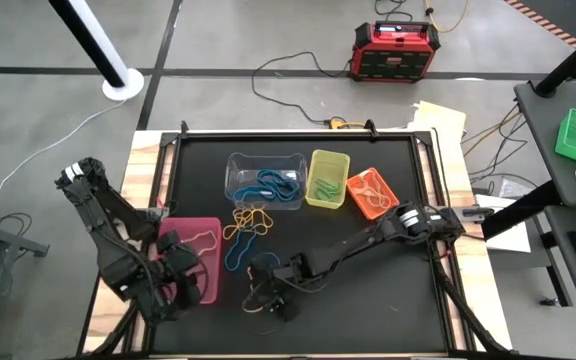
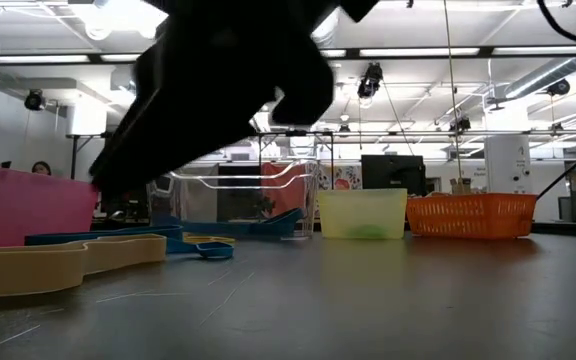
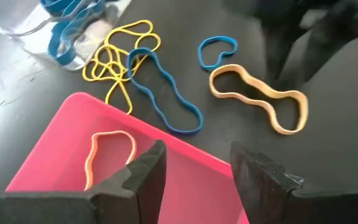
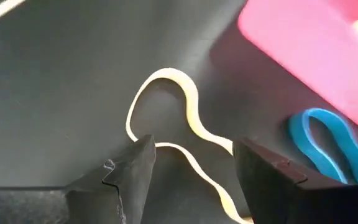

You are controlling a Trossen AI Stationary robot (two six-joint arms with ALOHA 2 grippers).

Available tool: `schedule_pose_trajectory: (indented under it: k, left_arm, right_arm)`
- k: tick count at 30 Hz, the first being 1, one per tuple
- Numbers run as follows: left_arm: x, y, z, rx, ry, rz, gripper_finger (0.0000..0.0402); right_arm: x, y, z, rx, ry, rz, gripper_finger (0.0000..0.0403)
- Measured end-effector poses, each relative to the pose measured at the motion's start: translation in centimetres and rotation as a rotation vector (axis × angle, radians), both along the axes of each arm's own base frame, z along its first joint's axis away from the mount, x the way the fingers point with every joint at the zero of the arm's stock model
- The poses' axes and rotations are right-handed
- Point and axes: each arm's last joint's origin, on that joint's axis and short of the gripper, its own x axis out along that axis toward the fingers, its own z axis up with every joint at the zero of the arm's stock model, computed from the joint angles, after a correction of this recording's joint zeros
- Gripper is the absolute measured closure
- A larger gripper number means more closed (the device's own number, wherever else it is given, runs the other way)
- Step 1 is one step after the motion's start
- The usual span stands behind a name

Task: Sort rubber bands into baskets
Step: Put the orange rubber band into the pink bin

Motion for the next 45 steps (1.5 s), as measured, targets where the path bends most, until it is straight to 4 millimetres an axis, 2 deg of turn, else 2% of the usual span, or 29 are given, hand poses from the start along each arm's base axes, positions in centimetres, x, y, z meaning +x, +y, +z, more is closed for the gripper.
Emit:
schedule_pose_trajectory:
  k: [7, 10, 12, 16, 17, 19, 21, 27, 30, 36, 39, 41, 45]
  left_arm:
    - [-0.3, -0.8, 0.2, -0.024, -0.069, -0.021, 0.0244]
    - [-0.3, -0.9, 0.2, -0.017, -0.09, -0.023, 0.0244]
    - [-0.3, -0.9, 0.2, -0.018, -0.091, -0.023, 0.0244]
    - [-0.4, -0.7, 0.4, -0.001, -0.08, -0.024, 0.0245]
    - [-0.4, -0.7, 0.6, 0.003, -0.078, -0.023, 0.0245]
    - [-0.5, -0.6, 1.5, 0.007, -0.076, -0.021, 0.0245]
    - [-0.6, -0.4, 2.5, 0.014, -0.072, -0.021, 0.0245]
    - [-1.3, 0.9, 6.9, 0.084, -0.102, -0.018, 0.0245]
    - [-1.4, 1.4, 9.2, 0.109, -0.191, -0.095, 0.0245]
    - [-1.8, 2.4, 13.3, 0.154, -0.324, -0.161, 0.0245]
    - [-2.1, 3.0, 15.2, 0.164, -0.367, -0.196, 0.0245]
    - [-2.3, 3.3, 16.1, 0.178, -0.391, -0.211, 0.0245]
    - [-2.4, 3.7, 17.0, 0.208, -0.423, -0.221, 0.0245]
  right_arm:
    - [1.8, -0.6, -2.4, -0.059, 0.131, 0.002, 0.0193]
    - [2.3, -0.6, -2.9, -0.06, 0.145, 0.013, 0.0213]
    - [2.4, -0.7, -3.2, -0.049, 0.151, 0.023, 0.0247]
    - [2.4, -0.9, -3.0, -0.013, 0.161, 0.062, 0.0358]
    - [2.5, -0.9, -2.8, -0.014, 0.151, 0.072, 0.0375]
    - [2.6, -0.9, -2.0, -0.006, 0.127, 0.077, 0.0386]
    - [3.0, -1.0, -0.3, 0.001, 0.07, 0.087, 0.0392]
    - [4.6, -1.4, 7.7, 0.024, -0.211, 0.116, 0.0394]
    - [5.9, -2.3, 9.2, 0.053, -0.349, 0.09, 0.0394]
    - [7.5, -4.8, 10.4, 0.115, -0.587, 0.022, 0.0394]
    - [8.2, -5.6, 9.8, 0.159, -0.673, -0.01, 0.0394]
    - [8.9, -6.0, 8.7, 0.192, -0.704, -0.032, 0.0394]
    - [10.4, -6.7, 5.1, 0.267, -0.715, -0.087, 0.0394]
